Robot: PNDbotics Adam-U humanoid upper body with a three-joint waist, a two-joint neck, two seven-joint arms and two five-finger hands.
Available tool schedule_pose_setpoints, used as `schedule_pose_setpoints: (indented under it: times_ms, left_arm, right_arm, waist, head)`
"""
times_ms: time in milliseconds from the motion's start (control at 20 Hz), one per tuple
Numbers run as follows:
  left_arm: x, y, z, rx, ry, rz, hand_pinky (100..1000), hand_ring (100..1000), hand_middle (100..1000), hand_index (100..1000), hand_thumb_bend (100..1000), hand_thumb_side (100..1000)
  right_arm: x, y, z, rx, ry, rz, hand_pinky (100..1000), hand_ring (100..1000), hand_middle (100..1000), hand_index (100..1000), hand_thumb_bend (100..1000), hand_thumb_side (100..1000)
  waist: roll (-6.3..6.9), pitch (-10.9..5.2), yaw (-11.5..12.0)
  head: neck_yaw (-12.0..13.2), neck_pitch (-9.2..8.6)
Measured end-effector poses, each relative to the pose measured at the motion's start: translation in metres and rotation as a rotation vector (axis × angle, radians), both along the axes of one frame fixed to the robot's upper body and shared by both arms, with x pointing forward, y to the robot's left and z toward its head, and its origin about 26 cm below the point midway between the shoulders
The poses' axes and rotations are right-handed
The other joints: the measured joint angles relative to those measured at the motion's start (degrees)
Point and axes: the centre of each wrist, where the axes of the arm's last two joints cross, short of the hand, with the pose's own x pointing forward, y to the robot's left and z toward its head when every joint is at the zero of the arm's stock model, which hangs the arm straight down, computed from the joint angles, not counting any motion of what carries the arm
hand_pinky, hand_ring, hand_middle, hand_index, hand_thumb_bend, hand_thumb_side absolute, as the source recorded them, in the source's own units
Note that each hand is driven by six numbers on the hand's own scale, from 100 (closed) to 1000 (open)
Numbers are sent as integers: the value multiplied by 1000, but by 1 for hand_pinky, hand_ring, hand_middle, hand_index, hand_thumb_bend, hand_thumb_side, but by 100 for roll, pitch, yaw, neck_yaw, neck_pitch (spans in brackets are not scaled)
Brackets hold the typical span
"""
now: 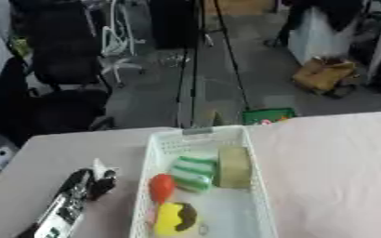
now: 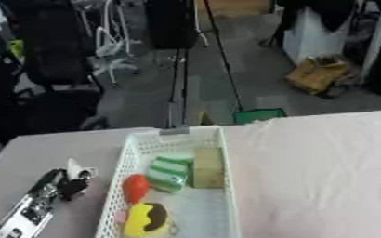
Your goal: Pick up objects on the table and place them in the box.
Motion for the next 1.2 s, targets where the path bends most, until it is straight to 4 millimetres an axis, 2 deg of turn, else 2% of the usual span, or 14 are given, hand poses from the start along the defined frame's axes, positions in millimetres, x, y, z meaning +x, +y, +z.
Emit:
schedule_pose_setpoints:
  times_ms: [800,1200]
  left_arm:
    - [-6,-2,19,-107,-38,-14,786,472,370,351,100,702]
    - [-11,1,42,-134,-96,-39,780,467,363,345,100,692]
  right_arm:
    - [0,-1,0,2,-3,-4,844,915,828,808,100,1000]
    - [-1,-1,-1,4,0,-7,844,915,827,808,100,1000]
  waist:
    - [-1,2,27]
    - [1,2,55]
  head:
    - [-47,0]
    - [-92,0]
